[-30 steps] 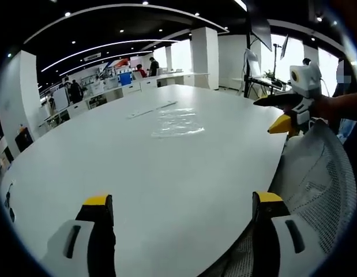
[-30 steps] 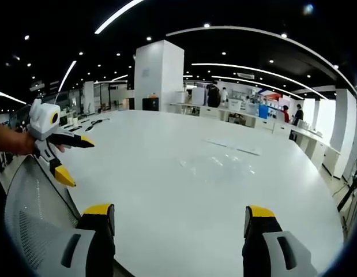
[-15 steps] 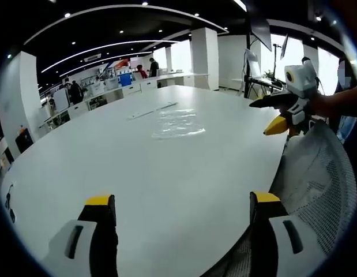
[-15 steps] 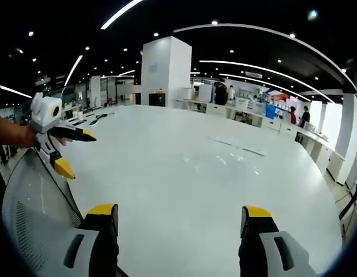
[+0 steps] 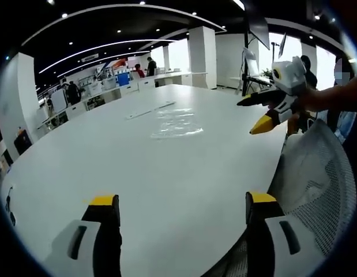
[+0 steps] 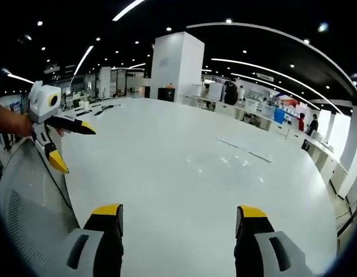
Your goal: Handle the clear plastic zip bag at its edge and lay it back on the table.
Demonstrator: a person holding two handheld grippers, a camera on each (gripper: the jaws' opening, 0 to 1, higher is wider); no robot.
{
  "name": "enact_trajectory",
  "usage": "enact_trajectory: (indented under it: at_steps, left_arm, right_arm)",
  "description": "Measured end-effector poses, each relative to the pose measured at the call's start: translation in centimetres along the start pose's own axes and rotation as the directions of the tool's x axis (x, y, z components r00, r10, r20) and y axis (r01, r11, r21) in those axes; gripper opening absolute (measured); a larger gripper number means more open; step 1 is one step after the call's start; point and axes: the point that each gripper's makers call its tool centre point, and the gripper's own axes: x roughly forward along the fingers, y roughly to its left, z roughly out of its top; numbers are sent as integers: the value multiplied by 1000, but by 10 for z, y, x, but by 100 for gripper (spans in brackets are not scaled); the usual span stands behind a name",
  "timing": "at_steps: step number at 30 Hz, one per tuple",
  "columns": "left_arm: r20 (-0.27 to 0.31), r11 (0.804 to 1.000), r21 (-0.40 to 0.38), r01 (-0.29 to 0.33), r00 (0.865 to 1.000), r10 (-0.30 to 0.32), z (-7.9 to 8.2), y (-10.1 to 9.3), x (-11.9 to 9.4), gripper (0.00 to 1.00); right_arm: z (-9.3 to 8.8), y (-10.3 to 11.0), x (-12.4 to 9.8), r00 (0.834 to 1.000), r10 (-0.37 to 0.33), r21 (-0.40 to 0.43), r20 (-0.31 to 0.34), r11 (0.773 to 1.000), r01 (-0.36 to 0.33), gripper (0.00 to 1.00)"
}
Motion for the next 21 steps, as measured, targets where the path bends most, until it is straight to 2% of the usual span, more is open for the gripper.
enact_trajectory:
  at_steps: [14,21]
  left_arm:
    - [-26,999,19,27,999,-27,-3,-6,2,84]
    - [-28,999,18,34,999,-34,-2,-7,2,81]
  right_arm:
    - [13,1,18,998,44,-56,-38,997,-46,68]
    - [17,-4,28,998,54,-52,-45,997,-56,65]
